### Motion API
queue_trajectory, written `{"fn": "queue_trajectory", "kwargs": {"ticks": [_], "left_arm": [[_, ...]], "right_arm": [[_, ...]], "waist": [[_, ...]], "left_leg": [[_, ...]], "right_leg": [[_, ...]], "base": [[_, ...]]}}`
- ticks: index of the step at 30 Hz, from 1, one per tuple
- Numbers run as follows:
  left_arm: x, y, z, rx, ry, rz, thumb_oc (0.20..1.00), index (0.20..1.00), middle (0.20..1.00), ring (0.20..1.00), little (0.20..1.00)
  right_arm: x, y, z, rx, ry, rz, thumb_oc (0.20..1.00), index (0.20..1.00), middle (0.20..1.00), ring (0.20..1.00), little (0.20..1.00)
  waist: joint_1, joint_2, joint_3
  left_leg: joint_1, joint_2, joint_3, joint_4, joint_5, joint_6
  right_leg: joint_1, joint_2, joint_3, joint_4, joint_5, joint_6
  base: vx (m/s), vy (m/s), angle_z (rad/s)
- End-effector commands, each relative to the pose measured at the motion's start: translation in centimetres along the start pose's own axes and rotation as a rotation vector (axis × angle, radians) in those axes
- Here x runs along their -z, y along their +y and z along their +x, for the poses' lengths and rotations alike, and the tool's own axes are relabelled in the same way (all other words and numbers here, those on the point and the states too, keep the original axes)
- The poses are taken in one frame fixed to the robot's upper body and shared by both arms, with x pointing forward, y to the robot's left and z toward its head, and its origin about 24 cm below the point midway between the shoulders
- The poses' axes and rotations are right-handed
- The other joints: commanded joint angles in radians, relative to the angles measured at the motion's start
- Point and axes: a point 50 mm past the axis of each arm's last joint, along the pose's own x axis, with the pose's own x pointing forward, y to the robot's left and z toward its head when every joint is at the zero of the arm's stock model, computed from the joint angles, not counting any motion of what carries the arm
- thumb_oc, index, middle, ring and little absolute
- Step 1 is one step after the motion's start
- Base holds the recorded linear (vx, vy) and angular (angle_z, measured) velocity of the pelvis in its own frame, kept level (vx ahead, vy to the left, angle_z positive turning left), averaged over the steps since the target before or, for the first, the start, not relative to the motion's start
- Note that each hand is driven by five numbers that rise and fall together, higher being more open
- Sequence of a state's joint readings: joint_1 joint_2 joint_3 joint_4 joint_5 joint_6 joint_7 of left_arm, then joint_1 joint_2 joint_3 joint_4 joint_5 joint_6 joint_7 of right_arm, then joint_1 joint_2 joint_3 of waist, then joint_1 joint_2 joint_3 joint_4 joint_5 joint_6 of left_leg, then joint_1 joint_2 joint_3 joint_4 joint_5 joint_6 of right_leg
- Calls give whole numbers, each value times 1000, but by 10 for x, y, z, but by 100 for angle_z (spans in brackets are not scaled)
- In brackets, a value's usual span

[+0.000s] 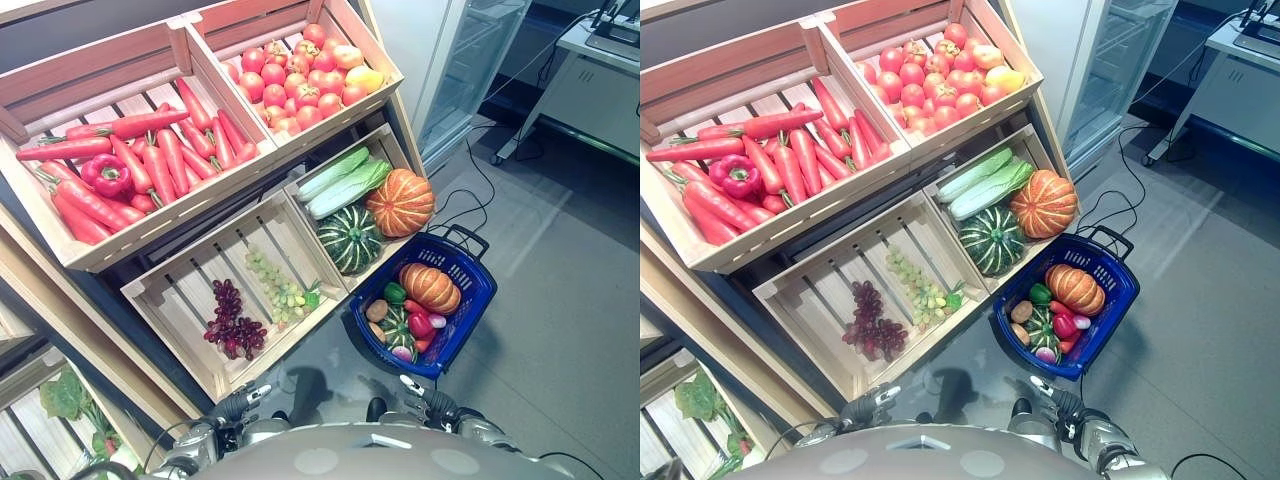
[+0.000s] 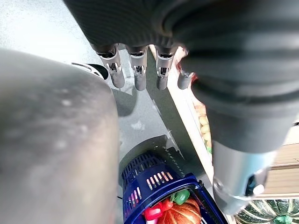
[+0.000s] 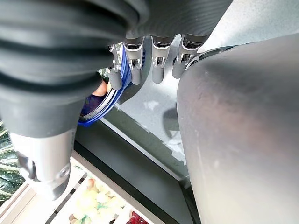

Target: Pick up fruits and vegetables into the basket

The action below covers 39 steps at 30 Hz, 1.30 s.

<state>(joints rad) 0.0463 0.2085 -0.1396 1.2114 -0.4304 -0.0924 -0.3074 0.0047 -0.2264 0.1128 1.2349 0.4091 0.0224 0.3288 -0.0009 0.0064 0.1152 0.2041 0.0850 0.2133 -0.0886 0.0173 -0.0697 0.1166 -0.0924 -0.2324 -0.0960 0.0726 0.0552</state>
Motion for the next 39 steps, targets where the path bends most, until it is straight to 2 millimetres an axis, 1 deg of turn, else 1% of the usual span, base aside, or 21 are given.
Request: {"fn": "queue_trajectory", "kwargs": {"ticks": [1, 4, 8, 10, 12, 14, 17, 18, 23, 25, 26, 27, 28, 30, 31, 32, 33, 34, 35, 37, 39], "left_arm": [[-19, -10, 8, -8, -69, 90, 1000, 1000, 1000, 1000, 1000], [-24, -11, 8, -21, -105, 151, 1000, 1000, 1000, 1000, 1000], [-44, -16, 8, -66, -214, 390, 1000, 1000, 1000, 1000, 1000], [-55, -18, 8, -102, -287, 462, 1000, 1000, 1000, 1000, 1000], [-78, -25, 3, -152, -455, 587, 1000, 1000, 1000, 1000, 1000], [-94, -32, -2, -179, -580, 724, 1000, 1000, 1000, 1000, 1000], [-111, -40, -8, -217, -714, 879, 1000, 1000, 1000, 1000, 1000], [-112, -40, -9, -221, -723, 895, 1000, 1000, 1000, 1000, 1000], [-131, -38, -16, -325, -815, 1131, 1000, 1000, 1000, 1000, 1000], [-141, -32, -19, -437, -835, 1318, 1000, 1000, 1000, 1000, 1000], [-144, -29, -18, -468, -824, 1370, 1000, 1000, 1000, 1000, 1000], [-151, -26, -20, -528, -840, 1440, 1000, 1000, 1000, 1000, 1000], [-163, -26, -22, -583, -867, 1490, 1000, 1000, 1000, 1000, 1000], [-180, -27, -27, -669, -918, 1582, 1000, 1000, 1000, 1000, 1000], [-191, -28, -29, -722, -939, 1633, 1000, 1000, 1000, 1000, 1000], [-197, -29, -30, -756, -945, 1673, 1000, 1000, 1000, 1000, 1000], [-199, -29, -31, -779, -950, 1709, 1000, 1000, 1000, 1000, 1000], [-199, -29, -31, -782, -953, 1709, 1000, 1000, 1000, 1000, 1000], [-202, -28, -31, -813, -951, 1739, 1000, 1000, 1000, 1000, 1000], [-205, -28, -32, -838, -950, 1756, 1000, 1000, 1000, 1000, 1000], [-207, -25, -33, -883, -935, 1839, 1000, 1000, 1000, 1000, 1000]], "right_arm": [[6, 3, 3, 8, 66, -24, 1000, 1000, 1000, 1000, 1000], [5, 3, 3, 8, 64, -24, 1000, 1000, 1000, 1000, 1000], [2, 1, 2, 11, 56, -25, 1000, 1000, 1000, 1000, 1000], [0, 0, 2, 14, 47, -27, 1000, 1000, 1000, 1000, 1000], [-4, -4, 1, 31, 25, -44, 1000, 1000, 1000, 1000, 1000], [-10, -9, -1, 46, -11, -67, 1000, 1000, 1000, 1000, 1000], [-17, -12, -2, 58, -58, -87, 1000, 1000, 1000, 1000, 1000], [-18, -12, -2, 59, -65, -90, 1000, 1000, 1000, 1000, 1000], [-32, -17, -6, 69, -176, -72, 1000, 1000, 1000, 1000, 1000], [-43, -19, -9, 66, -249, -74, 1000, 1000, 1000, 1000, 1000], [-47, -20, -10, 64, -274, -72, 1000, 1000, 1000, 1000, 1000], [-58, -21, -12, 56, -321, -74, 1000, 1000, 1000, 1000, 1000], [-73, -21, -15, 50, -383, -82, 1000, 1000, 1000, 1000, 1000], [-97, -19, -20, 33, -476, -87, 1000, 1000, 1000, 1000, 1000], [-114, -18, -25, 22, -539, -87, 1000, 1000, 1000, 1000, 1000], [-124, -17, -29, 16, -583, -87, 1000, 1000, 1000, 1000, 1000], [-133, -16, -33, 12, -622, -95, 1000, 1000, 1000, 1000, 1000], [-135, -16, -33, 12, -626, -97, 1000, 1000, 1000, 1000, 1000], [-145, -15, -38, 7, -668, -110, 1000, 1000, 1000, 1000, 1000], [-152, -14, -42, 2, -694, -120, 1000, 1000, 1000, 1000, 1000], [-166, -10, -49, -14, -754, -148, 1000, 1000, 1000, 1000, 1000]], "waist": [[4, -18, 48], [4, -16, 50], [3, -13, 58], [1, -10, 62], [-3, -4, 68], [-4, 1, 74], [-9, 8, 83], [-10, 9, 84], [-32, 25, 97], [-52, 37, 109], [-58, 41, 114], [-70, 49, 128], [-81, 56, 151], [-97, 63, 189], [-108, 68, 215], [-116, 74, 234], [-124, 78, 249], [-124, 79, 250], [-134, 82, 270], [-139, 83, 281], [-152, 83, 306]], "left_leg": [[-23, -37, -28, 31, -52, 48], [-23, -37, -28, 31, -52, 48], [-27, -36, -28, 33, -52, 47], [-28, -36, -27, 30, -49, 47], [-29, -36, -25, 27, -48, 46], [-33, -35, -25, 28, -46, 44], [-37, -33, -24, 26, -44, 43], [-37, -33, -23, 25, -44, 43], [-49, -24, -14, 29, -38, 44], [-64, -21, -9, 36, -36, 45], [-71, -20, -8, 40, -36, 45], [-88, -20, -6, 50, -35, 44], [-111, -21, -6, 58, -33, 43], [-149, -23, -3, 70, -26, 40], [-179, -26, -1, 83, -22, 36], [-198, -27, 1, 96, -20, 33], [-218, -29, 5, 111, -19, 28], [-223, -29, 5, 116, -19, 28], [-243, -31, 8, 143, -26, 24], [-262, -31, 10, 165, -30, 23], [-302, -31, 15, 214, -39, 20]], "right_leg": [[44, -50, -46, 52, -57, 64], [43, -51, -46, 54, -59, 64], [36, -51, -44, 59, -61, 66], [31, -50, -42, 62, -60, 67], [27, -50, -42, 63, -62, 67], [21, -50, -40, 67, -62, 67], [12, -51, -35, 74, -64, 68], [11, -52, -35, 76, -64, 68], [-18, -58, -22, 127, -87, 69], [-48, -63, -10, 169, -107, 66], [-60, -64, -8, 185, -114, 65], [-88, -66, -1, 212, -124, 62], [-123, -70, 3, 236, -132, 59], [-173, -74, 9, 263, -135, 54], [-209, -75, 16, 279, -136, 50], [-231, -76, 20, 290, -137, 47], [-249, -78, 26, 298, -135, 45], [-253, -78, 27, 300, -136, 44], [-272, -80, 36, 313, -140, 40], [-289, -81, 42, 323, -141, 37], [-327, -82, 54, 347, -142, 28]], "base": [[0, 0, 0], [0, 0, 0], [0, 0, 0], [0, 0, 0], [14, 16, 0], [14, 16, 0], [35, 13, 0], [44, 16, -1], [67, 19, -1], [72, 53, 0], [47, 61, -5], [-30, 61, -13], [-76, 63, -18], [-149, 53, -17], [-155, 52, -8], [-105, 48, -3], [-37, 35, -2], [-16, 39, -5], [-15, 25, -6], [-14, 28, -20], [-11, 23, -17]]}}
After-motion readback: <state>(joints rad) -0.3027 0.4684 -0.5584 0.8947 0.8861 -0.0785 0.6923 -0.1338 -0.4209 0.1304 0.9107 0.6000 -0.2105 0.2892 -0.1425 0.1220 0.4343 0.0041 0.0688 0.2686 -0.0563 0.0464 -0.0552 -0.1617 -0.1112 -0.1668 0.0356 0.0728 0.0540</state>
